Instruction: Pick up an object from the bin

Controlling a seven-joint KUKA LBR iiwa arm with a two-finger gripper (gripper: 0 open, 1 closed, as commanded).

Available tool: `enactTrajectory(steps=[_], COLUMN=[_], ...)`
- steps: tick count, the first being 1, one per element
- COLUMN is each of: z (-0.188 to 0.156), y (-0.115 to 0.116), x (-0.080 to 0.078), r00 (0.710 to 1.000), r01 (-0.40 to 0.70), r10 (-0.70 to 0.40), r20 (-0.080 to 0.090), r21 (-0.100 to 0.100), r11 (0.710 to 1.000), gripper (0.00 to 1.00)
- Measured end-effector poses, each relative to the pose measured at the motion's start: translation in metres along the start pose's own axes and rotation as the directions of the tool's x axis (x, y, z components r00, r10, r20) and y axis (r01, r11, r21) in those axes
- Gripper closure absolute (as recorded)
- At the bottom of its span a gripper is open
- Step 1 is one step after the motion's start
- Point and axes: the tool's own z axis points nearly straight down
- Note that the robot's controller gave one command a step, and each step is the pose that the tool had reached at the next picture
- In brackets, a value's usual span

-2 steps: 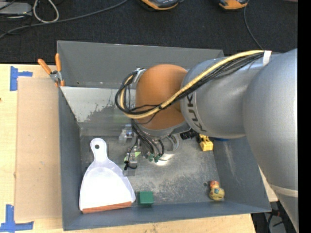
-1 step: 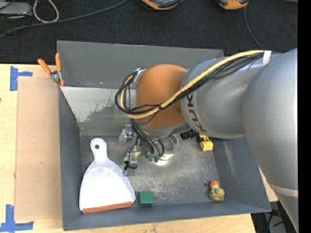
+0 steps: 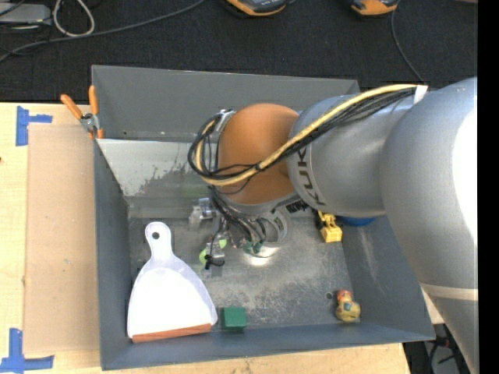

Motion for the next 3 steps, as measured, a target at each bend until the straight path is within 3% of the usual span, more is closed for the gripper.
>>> enactTrajectory(steps=[1, 2, 3], z=[0.052, 0.049, 0.050], y=[-0.026, -0.048, -0.152], x=[-0.033, 0.025, 0.031], r00=[0.999, 0.986, 0.971], r01=[0.049, 0.164, 0.238], r10=[-0.049, -0.164, -0.238], r20=[-0.007, -0.002, 0.003], r21=[0.002, 0.000, 0.001], r11=[0.999, 0.986, 0.971], gripper=[0.00, 0.00, 1.00])
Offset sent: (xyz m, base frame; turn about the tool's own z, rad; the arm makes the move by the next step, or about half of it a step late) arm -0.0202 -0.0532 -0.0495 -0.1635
